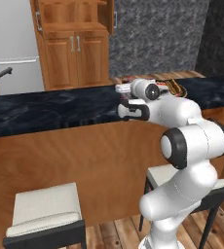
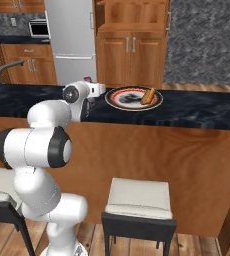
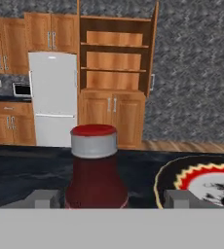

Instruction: Move the hot dog bun to the plate on the dining table and place the condiment next to that plate. Then navigate to the fridge and take the sausage and place it on the plate as well.

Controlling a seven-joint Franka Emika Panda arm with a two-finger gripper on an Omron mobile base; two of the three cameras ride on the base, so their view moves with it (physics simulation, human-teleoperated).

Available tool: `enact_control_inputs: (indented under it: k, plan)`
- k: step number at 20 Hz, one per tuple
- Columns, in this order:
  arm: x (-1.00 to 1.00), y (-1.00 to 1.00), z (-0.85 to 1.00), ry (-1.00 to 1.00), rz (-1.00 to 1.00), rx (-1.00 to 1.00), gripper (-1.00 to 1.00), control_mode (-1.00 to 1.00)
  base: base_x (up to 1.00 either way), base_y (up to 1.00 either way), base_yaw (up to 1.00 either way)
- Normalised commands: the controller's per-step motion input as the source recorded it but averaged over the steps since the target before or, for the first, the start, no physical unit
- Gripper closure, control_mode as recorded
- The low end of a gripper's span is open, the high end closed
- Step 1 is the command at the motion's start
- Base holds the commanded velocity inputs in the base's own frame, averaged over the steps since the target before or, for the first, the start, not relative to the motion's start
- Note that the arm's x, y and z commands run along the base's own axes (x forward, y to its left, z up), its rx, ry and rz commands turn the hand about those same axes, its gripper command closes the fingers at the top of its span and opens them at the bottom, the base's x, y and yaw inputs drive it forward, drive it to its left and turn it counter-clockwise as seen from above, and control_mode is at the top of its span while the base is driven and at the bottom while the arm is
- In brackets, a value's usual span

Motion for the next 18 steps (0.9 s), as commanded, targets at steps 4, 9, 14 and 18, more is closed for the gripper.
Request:
enact_control_inputs:
  k: [4, 9, 14, 18]
  plan:
    - [0.43, 0.00, 0.09, 0.00, -0.01, 0.03, -1.00, -1.00, 0.00, 0.00, 0.00]
    - [0.26, 0.00, 0.45, -0.01, 0.00, 0.05, -1.00, -1.00, 0.00, 0.00, 0.00]
    - [-0.31, -0.01, 0.88, -0.06, 0.00, 0.09, -1.00, -1.00, 0.00, 0.00, 0.00]
    - [-0.90, -0.20, 1.00, 0.01, 0.00, 0.12, -1.00, -1.00, 0.00, 0.00, 0.00]
